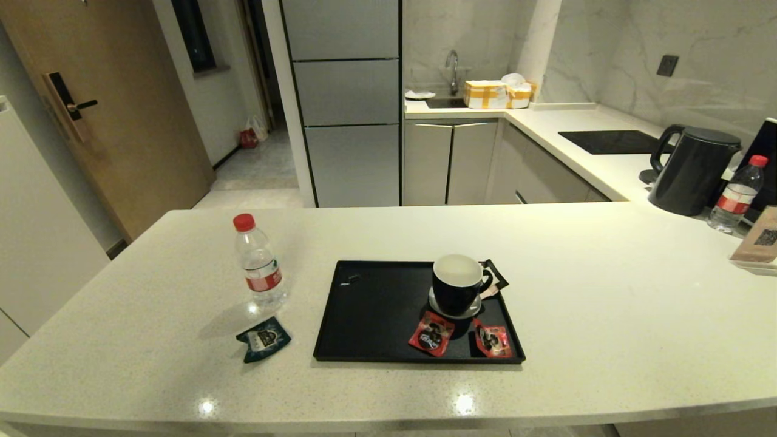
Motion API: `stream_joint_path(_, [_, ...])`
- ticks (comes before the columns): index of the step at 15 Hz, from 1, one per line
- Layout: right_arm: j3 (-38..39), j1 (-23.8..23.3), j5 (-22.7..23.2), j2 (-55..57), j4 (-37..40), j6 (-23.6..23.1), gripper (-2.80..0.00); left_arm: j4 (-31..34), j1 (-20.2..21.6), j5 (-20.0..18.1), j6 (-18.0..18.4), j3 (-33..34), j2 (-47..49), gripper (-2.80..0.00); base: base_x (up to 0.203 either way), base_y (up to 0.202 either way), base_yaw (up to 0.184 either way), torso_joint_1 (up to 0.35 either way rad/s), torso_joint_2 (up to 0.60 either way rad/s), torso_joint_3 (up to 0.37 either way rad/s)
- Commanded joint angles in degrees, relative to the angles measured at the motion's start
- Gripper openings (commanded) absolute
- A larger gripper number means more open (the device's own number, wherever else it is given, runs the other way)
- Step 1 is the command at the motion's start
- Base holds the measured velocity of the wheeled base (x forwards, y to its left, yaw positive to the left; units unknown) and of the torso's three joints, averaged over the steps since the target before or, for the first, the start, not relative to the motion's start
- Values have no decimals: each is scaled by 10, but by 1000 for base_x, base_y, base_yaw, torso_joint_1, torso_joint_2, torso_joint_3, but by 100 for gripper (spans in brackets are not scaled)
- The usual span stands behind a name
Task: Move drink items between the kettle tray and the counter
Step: Return the tea bag to its original position
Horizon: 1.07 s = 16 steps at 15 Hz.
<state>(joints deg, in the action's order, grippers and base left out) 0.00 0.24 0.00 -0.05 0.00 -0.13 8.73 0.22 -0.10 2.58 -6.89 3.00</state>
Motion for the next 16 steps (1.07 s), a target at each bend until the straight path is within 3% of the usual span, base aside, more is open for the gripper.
stream_joint_path(1, [0,0,0,0,0,0,-280,50,0,-1,-2,-55,76,-280,0,0,0,0,0,0])
stream_joint_path(4, [0,0,0,0,0,0,-280,140,0,-4,-14,-160,256,-280,0,0,0,0,0,0])
stream_joint_path(6, [0,0,0,0,0,0,-280,84,0,-5,-26,-165,408,-280,0,0,0,0,0,0])
stream_joint_path(8, [0,0,0,0,0,0,-280,-69,-2,-3,-35,-145,574,-280,0,0,0,0,0,0])
stream_joint_path(11, [0,0,0,0,0,0,-280,-383,-27,26,-46,-96,830,-280,0,0,0,0,0,0])
stream_joint_path(13, [0,0,0,0,0,0,-280,-536,-59,67,-65,-81,967,-280,0,0,0,0,0,0])
stream_joint_path(16, [0,0,0,0,0,0,-280,-688,-140,157,-116,-115,1121,-280,0,0,0,0,0,0])
